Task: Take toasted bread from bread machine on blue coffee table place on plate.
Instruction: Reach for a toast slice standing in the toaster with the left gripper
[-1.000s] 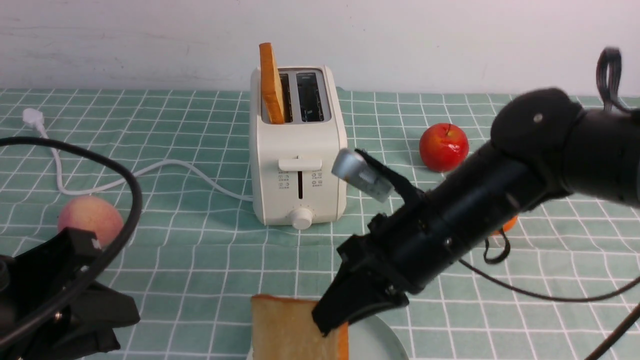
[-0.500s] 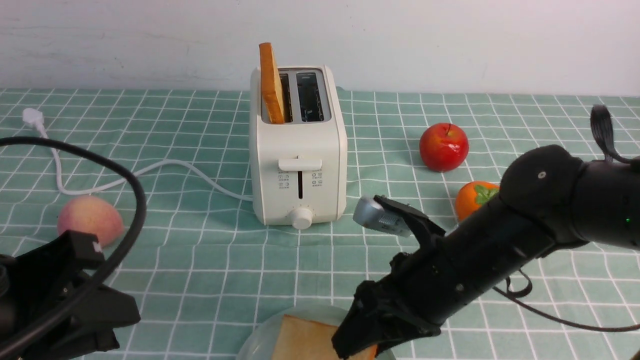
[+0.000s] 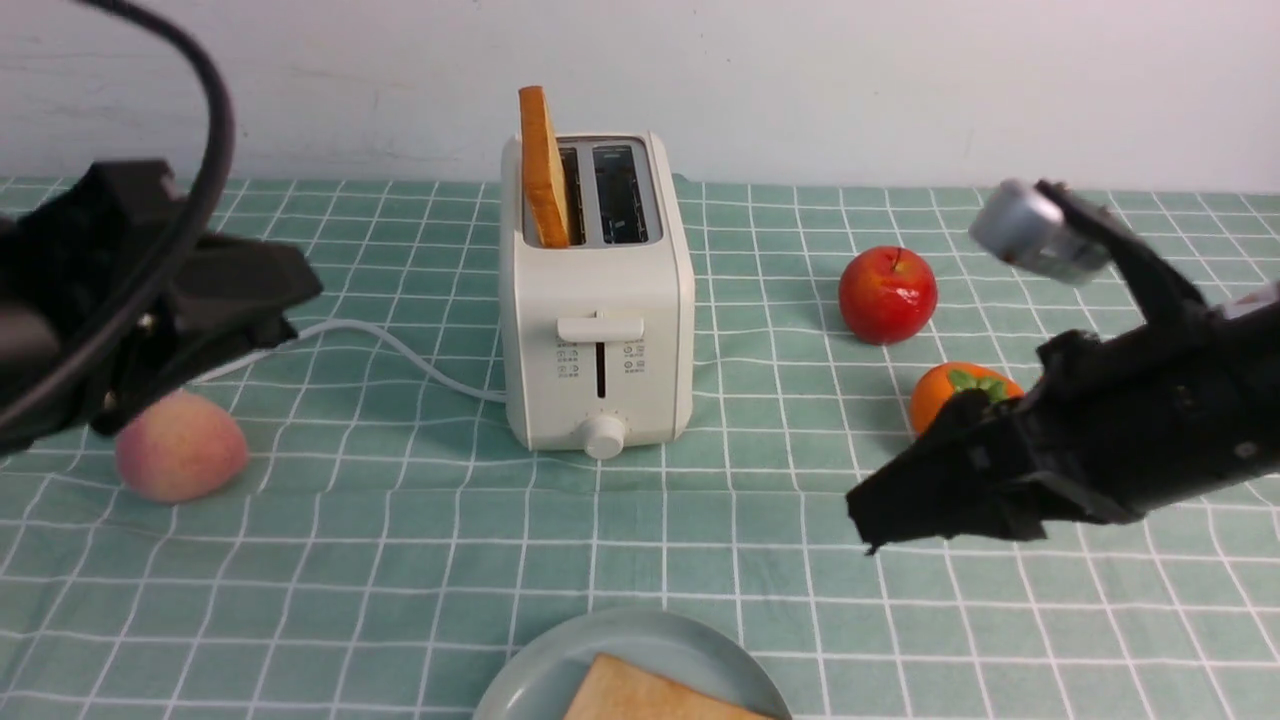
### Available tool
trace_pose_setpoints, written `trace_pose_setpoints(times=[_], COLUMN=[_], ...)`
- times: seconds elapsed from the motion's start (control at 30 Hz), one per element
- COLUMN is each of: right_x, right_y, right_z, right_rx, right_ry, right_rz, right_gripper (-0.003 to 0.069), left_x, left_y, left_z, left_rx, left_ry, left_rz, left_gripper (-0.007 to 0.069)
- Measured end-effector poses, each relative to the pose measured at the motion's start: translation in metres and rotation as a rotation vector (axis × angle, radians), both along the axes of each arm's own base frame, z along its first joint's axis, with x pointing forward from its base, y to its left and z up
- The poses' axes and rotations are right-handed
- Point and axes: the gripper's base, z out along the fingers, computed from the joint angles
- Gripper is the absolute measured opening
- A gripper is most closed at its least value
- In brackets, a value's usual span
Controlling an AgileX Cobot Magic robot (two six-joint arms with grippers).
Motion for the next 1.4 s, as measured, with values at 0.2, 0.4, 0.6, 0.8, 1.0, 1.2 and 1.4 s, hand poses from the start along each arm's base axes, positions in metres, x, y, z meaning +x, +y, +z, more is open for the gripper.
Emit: trace_pose_setpoints(times=[0.2, 0.4, 0.6, 0.8, 1.0, 1.2, 1.4], right_x=[-0.033, -0.045, -0.046, -0.046, -0.045, -0.045, -0.045], right_y=[-0.007, -0.009, -0.009, -0.01, -0.013, -0.014, -0.014], right_z=[0.027, 0.033, 0.033, 0.032, 0.029, 0.028, 0.028], right_rx=[0.033, 0.038, 0.041, 0.023, -0.017, -0.041, -0.043], right_ry=[-0.066, -0.071, -0.048, -0.048, -0.057, -0.063, -0.064], right_rz=[0.024, 0.046, 0.043, 0.039, 0.038, 0.038, 0.038], right_gripper=[0.0505, 0.0504, 0.0504, 0.0504, 0.0504, 0.0504, 0.0504], left_x=[0.067, 0.147, 0.217, 0.272, 0.291, 0.296, 0.293], left_y=[-0.018, -0.039, -0.046, -0.045, -0.052, -0.052, -0.058], left_z=[0.03, 0.041, 0.022, -0.018, -0.037, -0.036, -0.03], left_rx=[0.049, 0.195, 0.322, 0.308, 0.221, 0.201, 0.267], left_ry=[-0.027, 0.033, 0.207, 0.409, 0.425, 0.389, 0.352], left_rz=[-0.105, -0.282, -0.325, -0.188, -0.165, -0.146, -0.142], left_gripper=[0.0263, 0.0312, 0.0355, 0.0363, 0.0363, 0.0363, 0.0383])
